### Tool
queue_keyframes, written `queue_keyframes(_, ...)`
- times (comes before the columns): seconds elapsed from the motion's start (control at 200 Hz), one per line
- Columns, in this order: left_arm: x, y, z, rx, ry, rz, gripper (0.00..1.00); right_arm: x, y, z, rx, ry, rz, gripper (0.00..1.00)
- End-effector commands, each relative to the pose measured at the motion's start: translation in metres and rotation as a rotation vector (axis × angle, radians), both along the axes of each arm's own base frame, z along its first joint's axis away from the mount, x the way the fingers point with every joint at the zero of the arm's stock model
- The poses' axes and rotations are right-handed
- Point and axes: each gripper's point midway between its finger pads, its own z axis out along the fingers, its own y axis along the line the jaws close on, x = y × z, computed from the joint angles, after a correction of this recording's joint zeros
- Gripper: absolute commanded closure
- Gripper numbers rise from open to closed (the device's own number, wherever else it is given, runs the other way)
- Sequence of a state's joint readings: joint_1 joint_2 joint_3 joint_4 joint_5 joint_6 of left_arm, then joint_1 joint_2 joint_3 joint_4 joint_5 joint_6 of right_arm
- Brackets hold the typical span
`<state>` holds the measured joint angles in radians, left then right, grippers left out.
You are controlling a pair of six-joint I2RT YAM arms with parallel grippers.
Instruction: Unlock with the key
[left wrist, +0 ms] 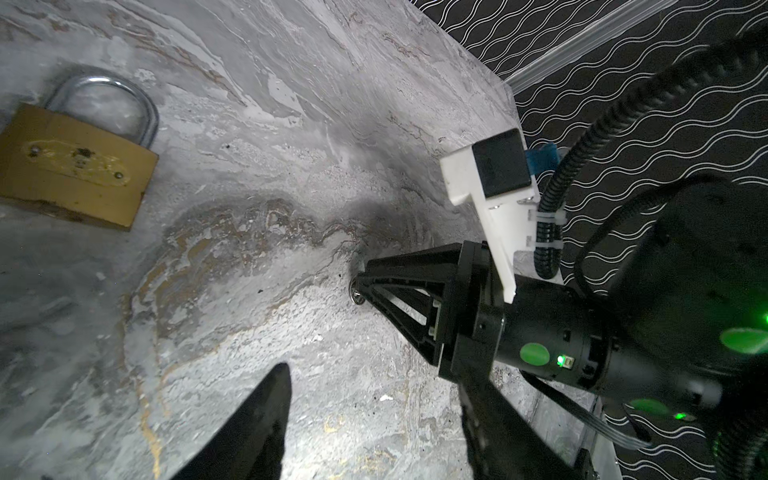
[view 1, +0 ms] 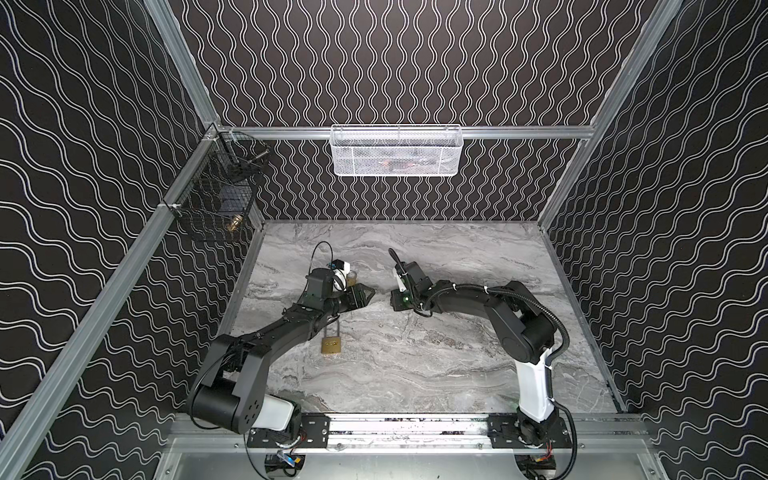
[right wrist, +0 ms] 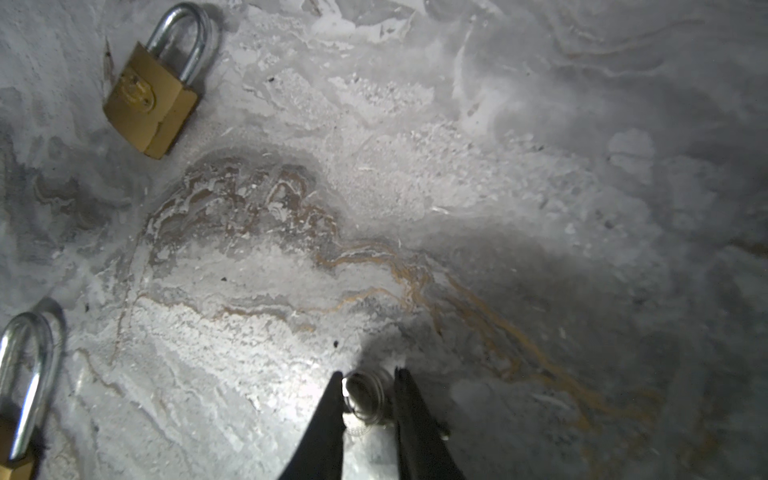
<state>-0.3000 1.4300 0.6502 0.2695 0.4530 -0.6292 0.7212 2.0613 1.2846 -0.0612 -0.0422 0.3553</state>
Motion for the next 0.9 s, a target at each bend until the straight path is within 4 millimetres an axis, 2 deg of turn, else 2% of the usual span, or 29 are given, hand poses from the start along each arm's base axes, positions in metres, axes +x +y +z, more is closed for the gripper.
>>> queue_keyframes(0.0, 0.002, -0.003, 0.005, -0.024, -0.019, -0.008, 0.35, -0.007, -0.004, -0.008, -0.038, 0.027, 0.009, 0.76)
queue_keyframes(0.28, 0.001, 0.000, 0.005, -0.011, -0.020, -0.002, 0.35, -0.007, 0.000, -0.009, -0.062, 0.018, 0.025, 0.83)
queue_keyframes(0.5, 0.003, 0.001, 0.007, -0.017, -0.024, 0.000, 0.34, -0.007, 0.000, -0.003, -0.050, -0.002, 0.026, 0.97)
queue_keyframes(0.536, 0.003, 0.003, 0.009, -0.017, -0.025, 0.004, 0.35, -0.006, 0.001, 0.000, -0.041, -0.012, 0.030, 1.00)
queue_keyframes(0.721, 0.006, 0.013, 0.014, -0.007, -0.037, 0.025, 0.34, -0.006, 0.006, 0.021, -0.005, -0.081, 0.086, 1.00)
queue_keyframes(0.896, 0.014, 0.010, 0.015, -0.010, -0.038, 0.008, 0.34, -0.010, -0.001, 0.046, -0.007, -0.160, 0.146, 1.00)
